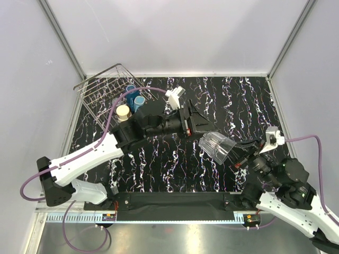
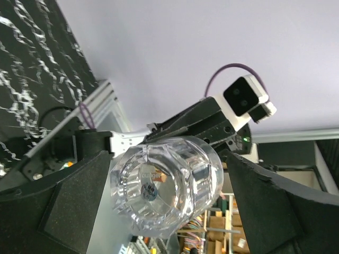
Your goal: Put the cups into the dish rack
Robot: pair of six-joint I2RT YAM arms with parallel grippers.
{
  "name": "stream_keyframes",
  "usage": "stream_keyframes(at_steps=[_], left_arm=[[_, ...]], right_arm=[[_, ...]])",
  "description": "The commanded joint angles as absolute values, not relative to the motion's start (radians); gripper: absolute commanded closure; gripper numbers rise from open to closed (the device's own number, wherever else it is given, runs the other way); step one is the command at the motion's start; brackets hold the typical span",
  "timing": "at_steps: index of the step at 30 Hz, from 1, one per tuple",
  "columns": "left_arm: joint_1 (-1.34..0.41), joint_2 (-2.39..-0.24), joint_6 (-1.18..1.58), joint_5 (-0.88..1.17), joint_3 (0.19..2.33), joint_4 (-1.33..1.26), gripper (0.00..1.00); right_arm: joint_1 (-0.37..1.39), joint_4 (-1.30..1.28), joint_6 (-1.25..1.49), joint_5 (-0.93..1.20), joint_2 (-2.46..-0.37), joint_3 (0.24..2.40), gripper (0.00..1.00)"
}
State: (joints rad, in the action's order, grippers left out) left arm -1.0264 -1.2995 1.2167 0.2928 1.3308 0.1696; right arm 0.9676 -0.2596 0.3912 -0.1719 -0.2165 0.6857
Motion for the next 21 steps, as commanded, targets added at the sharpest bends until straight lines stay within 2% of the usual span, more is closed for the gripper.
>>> stream_keyframes(at_steps=[1, 9, 17, 21], left_arm=[[-1.031, -1.279, 1.258, 0.359, 1.322, 0.068, 0.01], [-1.034, -1.227, 1.4, 0.402, 1.177, -0.084, 0.01], [-1.034, -1.213, 1.396, 0.5, 1.155, -0.13, 0.01], [-1.034, -1.21, 1.411, 0.577, 1.114, -0.237, 0.01]], right_arm=[[0.969, -0.18, 0.359, -0.166, -0.169, 0.69, 1.0], [0.969, -0.143, 0.367, -0.147, -0.17, 0.68, 1.0], [0.969, -0.124, 0.362, -0.129, -0.219, 0.684, 1.0], [0.969, -0.12, 0.361, -0.112, -0.213, 0.676, 1.0]])
